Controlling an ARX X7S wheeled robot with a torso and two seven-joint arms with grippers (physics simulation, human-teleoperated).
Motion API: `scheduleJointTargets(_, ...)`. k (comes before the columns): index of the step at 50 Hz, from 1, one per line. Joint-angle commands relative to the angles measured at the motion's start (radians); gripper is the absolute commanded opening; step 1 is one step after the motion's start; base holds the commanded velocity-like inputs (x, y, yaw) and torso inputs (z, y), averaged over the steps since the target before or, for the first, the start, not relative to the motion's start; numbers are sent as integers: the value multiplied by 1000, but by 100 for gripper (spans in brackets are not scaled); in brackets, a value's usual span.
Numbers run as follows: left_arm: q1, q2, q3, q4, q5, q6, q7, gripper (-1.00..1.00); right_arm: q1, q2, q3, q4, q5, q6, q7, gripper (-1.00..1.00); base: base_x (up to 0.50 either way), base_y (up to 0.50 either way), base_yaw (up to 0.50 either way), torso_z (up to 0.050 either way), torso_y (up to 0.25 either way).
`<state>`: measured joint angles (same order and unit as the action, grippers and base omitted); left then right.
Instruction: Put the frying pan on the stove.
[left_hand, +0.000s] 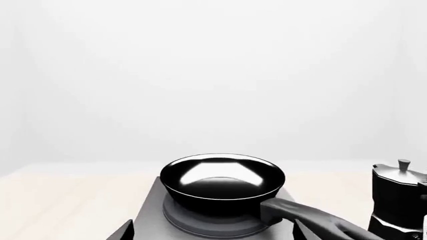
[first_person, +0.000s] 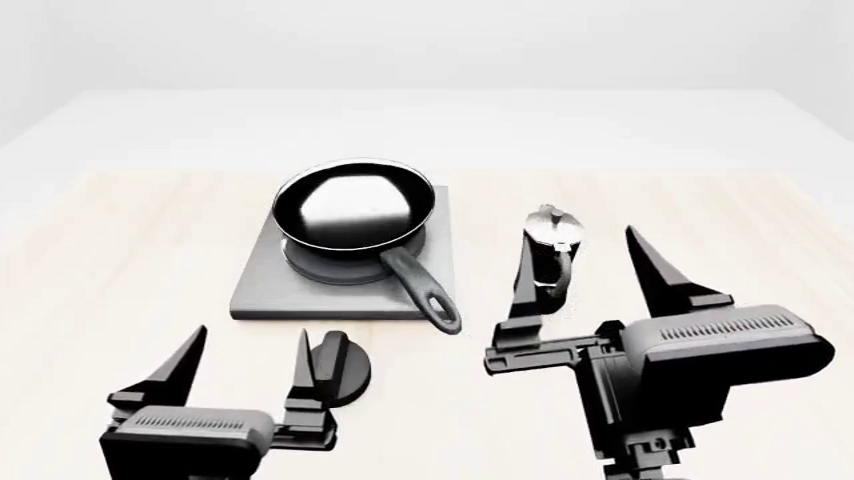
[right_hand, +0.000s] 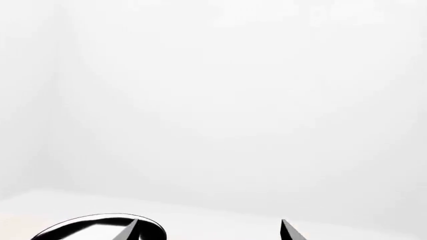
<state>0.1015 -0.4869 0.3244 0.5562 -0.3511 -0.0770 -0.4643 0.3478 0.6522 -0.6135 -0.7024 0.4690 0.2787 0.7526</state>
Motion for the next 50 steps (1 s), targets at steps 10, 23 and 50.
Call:
scheduleJointTargets(10, 22, -21, -12, 64, -8, -2, -17, 100, -16, 29, 2, -95, -23, 33, 48, 100, 0, 0, 0, 0, 0)
scheduleJointTargets(23, 41, -36, -24, 113, -12, -1, -31, 100, -14, 53, 17, -163, -14, 71, 79, 100, 0, 0, 0, 0, 0)
scheduleJointTargets(50, 69, -63, -37, 189, -12, 1, -51, 100, -10, 100, 34, -310, 5, 134, 142, 100, 0, 0, 0, 0, 0)
